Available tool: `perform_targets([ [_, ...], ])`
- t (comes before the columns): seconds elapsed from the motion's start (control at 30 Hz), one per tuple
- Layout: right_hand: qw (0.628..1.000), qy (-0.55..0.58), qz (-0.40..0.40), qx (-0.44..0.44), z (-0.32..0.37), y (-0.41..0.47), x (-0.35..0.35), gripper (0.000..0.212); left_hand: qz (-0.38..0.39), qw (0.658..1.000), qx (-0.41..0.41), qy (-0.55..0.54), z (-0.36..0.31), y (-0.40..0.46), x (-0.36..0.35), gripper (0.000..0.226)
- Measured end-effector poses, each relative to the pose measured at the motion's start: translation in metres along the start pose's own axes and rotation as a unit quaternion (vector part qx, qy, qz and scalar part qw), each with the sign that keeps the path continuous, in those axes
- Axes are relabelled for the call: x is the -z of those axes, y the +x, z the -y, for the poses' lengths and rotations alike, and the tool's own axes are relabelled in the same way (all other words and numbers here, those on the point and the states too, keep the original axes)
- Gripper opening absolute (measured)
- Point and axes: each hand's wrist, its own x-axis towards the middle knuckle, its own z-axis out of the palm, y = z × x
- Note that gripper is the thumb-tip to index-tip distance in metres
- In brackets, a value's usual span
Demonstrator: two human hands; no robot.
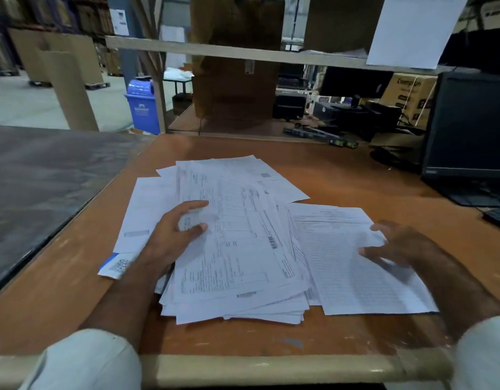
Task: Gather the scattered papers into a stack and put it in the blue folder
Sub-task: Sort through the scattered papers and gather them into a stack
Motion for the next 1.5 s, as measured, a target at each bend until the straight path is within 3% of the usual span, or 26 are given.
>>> perform_targets([
  [0.07,1.0,0.009,-0.013,-0.016,0.001,0.003,-0.005,0.09,0.002,1.0,0.007,0.005,-0.001,-0.001,0.002,0.039],
  [0.27,0.999,0.006,-0.024,-0.034,0.007,-0.005,0.003,0.086,0.0,1.0,0.023,0.009,0.001,-0.001,0.003,0.039],
  [0.47,0.987,0.114,-0.063,-0.091,0.011,-0.014,-0.003,0.098,-0.007,0.999,0.041,0.013,0.001,0.001,0.0,0.035],
  [0.53,0.977,0.176,-0.075,-0.092,0.013,-0.022,-0.001,0.086,-0.007,0.999,0.046,0.018,0.001,0.002,-0.002,0.035],
  [0.73,0.94,0.307,-0.126,0.078,0.019,-0.036,0.017,0.037,-0.002,0.998,0.045,0.036,0.006,0.005,0.001,0.036],
  [0.83,0.89,0.405,-0.137,0.156,0.03,-0.049,0.045,0.031,0.0,0.998,0.044,0.042,0.007,0.007,0.0,0.037],
  [0.93,0.774,0.591,-0.125,0.19,0.038,-0.058,0.071,0.034,-0.001,0.998,0.041,0.044,0.005,0.005,0.0,0.038],
  [1.0,0.688,0.698,-0.075,0.183,0.043,-0.053,0.069,0.039,-0.004,0.998,0.036,0.046,0.002,0.004,-0.001,0.039],
  [1.03,0.681,0.71,-0.046,0.172,0.048,-0.048,0.061,0.041,-0.007,0.998,0.028,0.058,0.0,0.003,-0.001,0.039],
  [1.07,0.706,0.689,-0.015,0.161,0.055,-0.043,0.049,0.043,-0.012,0.997,0.016,0.074,-0.001,0.002,-0.001,0.039],
  [1.13,0.795,0.584,0.05,0.159,0.072,-0.037,0.02,0.046,-0.022,0.996,-0.003,0.083,-0.006,0.001,-0.002,0.044],
  [1.2,0.85,0.491,0.077,0.175,0.09,-0.032,0.0,0.05,-0.027,0.997,-0.001,0.067,-0.012,0.0,-0.004,0.049],
  [1.37,0.893,0.361,0.055,0.263,0.145,-0.018,-0.014,0.056,-0.017,0.999,-0.019,0.039,-0.017,0.003,-0.005,0.071],
  [1.5,0.882,0.331,0.068,0.329,0.189,-0.011,-0.031,0.06,-0.004,0.999,-0.017,0.042,-0.017,0.001,-0.006,0.034],
])
